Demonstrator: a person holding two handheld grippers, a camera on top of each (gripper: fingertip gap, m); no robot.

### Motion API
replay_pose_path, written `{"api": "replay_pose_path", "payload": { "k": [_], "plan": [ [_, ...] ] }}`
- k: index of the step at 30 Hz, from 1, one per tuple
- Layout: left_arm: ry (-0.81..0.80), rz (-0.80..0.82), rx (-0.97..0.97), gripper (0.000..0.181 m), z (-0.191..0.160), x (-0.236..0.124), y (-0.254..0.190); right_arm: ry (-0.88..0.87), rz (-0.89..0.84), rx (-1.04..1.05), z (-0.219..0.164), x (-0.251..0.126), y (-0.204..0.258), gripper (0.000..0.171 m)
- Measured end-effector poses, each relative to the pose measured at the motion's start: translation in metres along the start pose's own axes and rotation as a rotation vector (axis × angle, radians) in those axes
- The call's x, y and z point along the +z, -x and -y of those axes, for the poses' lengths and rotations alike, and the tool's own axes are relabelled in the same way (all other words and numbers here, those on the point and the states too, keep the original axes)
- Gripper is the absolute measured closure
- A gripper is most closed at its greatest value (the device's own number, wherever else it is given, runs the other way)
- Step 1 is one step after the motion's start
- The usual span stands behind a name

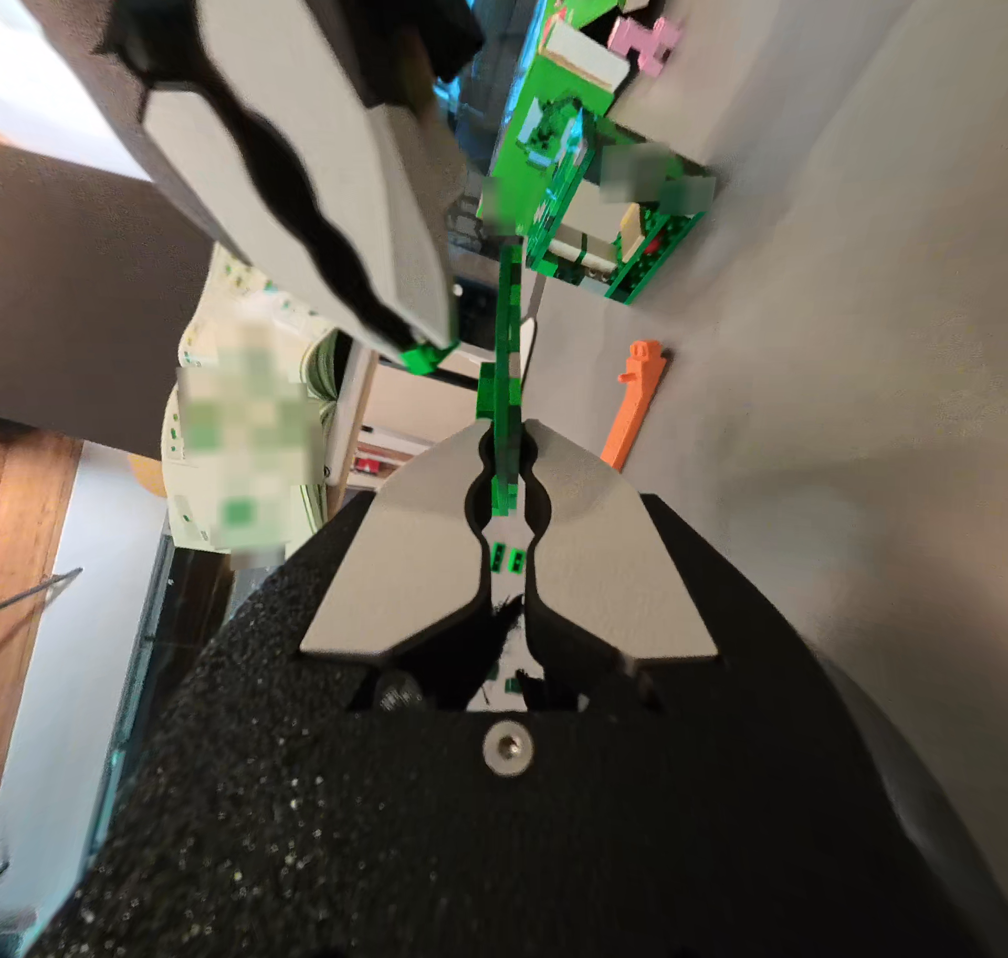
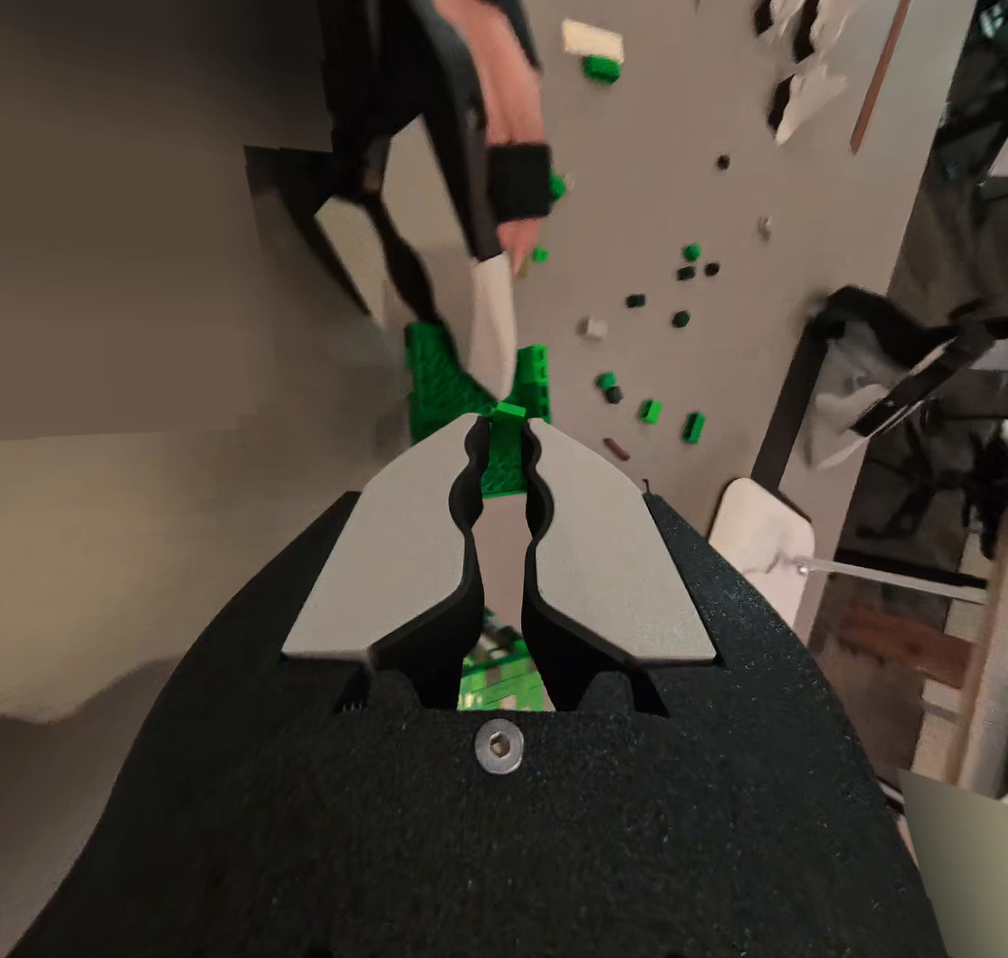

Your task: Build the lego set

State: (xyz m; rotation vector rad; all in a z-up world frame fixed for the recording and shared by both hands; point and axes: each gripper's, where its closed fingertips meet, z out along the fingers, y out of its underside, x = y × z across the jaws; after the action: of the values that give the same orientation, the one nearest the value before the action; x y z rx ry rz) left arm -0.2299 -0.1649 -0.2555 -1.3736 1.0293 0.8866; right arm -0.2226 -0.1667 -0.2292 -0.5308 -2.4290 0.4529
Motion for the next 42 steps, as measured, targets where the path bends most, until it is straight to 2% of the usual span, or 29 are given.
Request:
{"api": "replay_pose_path", "payload": {
  "k": [7,14,16,22,28,30,33,38,40,42],
  "plan": [
    [-0.095,0.042,0.085,0.175,0.02,-0.006,0.0,-0.071,0.037,0.206,-0.005,-0.008,0.027,0.157],
    [-0.215,0.042,0.163,0.175,0.041,-0.014,-0.005,-0.352,0.22,0.527,0.008,-0.027,0.037,0.153],
    [-0.244,0.036,0.178,0.175,0.046,-0.016,-0.007,-0.396,0.246,0.534,0.011,-0.029,0.039,0.154],
    [-0.285,0.03,0.173,0.175,0.052,-0.02,-0.007,-0.343,0.314,0.446,0.007,-0.024,0.054,0.154],
    [-0.262,0.031,0.181,0.175,0.05,-0.017,-0.008,-0.278,0.248,0.366,0.008,-0.021,0.056,0.164],
    [-0.222,0.037,0.154,0.175,0.043,-0.014,-0.004,-0.229,0.144,0.313,0.005,-0.022,0.049,0.164],
    [-0.144,0.02,0.096,0.175,0.031,-0.008,-0.002,-0.082,-0.116,0.132,-0.004,-0.023,0.033,0.164],
    [-0.078,-0.017,0.048,0.175,0.022,-0.002,-0.005,0.271,-0.526,-0.456,-0.014,-0.034,0.01,0.164],
    [-0.053,-0.037,0.032,0.175,0.017,-0.001,-0.007,0.318,-0.63,-0.709,-0.006,-0.037,0.009,0.164],
    [-0.04,-0.057,0.008,0.175,0.015,0.001,-0.009,0.342,-0.653,-0.869,-0.001,-0.036,0.015,0.164]
  ]
}}
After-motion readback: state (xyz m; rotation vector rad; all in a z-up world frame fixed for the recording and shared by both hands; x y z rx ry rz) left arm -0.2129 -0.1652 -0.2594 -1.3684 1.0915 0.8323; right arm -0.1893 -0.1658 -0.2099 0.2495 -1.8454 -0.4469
